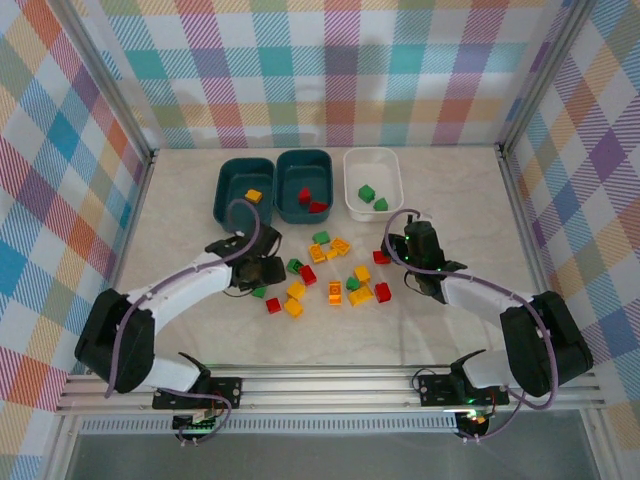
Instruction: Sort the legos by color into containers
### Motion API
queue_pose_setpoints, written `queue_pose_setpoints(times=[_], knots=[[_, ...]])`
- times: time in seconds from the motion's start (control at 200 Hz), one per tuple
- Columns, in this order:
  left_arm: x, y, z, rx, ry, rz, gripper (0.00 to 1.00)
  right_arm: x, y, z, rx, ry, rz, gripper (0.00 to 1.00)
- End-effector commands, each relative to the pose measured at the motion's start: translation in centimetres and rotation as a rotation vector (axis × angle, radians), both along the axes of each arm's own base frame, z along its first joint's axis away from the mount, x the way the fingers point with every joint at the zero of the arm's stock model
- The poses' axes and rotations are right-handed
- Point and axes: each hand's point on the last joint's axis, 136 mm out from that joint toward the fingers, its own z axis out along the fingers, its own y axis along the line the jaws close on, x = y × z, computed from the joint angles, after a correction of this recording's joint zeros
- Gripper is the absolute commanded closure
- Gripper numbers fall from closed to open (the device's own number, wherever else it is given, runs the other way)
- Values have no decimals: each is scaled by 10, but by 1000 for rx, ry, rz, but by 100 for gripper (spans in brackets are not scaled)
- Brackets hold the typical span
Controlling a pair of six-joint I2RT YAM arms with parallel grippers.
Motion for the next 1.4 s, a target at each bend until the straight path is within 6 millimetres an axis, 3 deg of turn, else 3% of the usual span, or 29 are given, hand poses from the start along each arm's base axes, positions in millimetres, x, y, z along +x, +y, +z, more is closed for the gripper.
queue_pose_setpoints(times=[0.0,0.215,0.35,0.59,0.995,1.095,1.195,1.33,1.395], knots=[[-14,-26,16,-48,-75,-45,32,7,1,11,-10,-31,-11,44],[-50,-43,0,62,-74,-214,30,7,2,8,-6,-19,-16,41],[-61,-57,-12,134,-68,-338,30,6,1,8,0,-16,-19,40],[-48,-54,-27,309,-84,-436,30,7,4,5,9,-6,-19,38],[-52,-72,-63,309,-24,-567,34,8,4,3,-4,6,-21,38],[-54,-76,-69,290,-11,-569,43,7,4,5,-4,1,-19,38],[-53,-79,-67,272,-17,-559,59,7,3,5,-8,1,-22,39],[-54,-88,-51,224,-20,-566,73,7,4,3,-13,3,-19,39],[-54,-92,-38,206,-25,-568,75,8,4,3,-14,3,-19,39]])
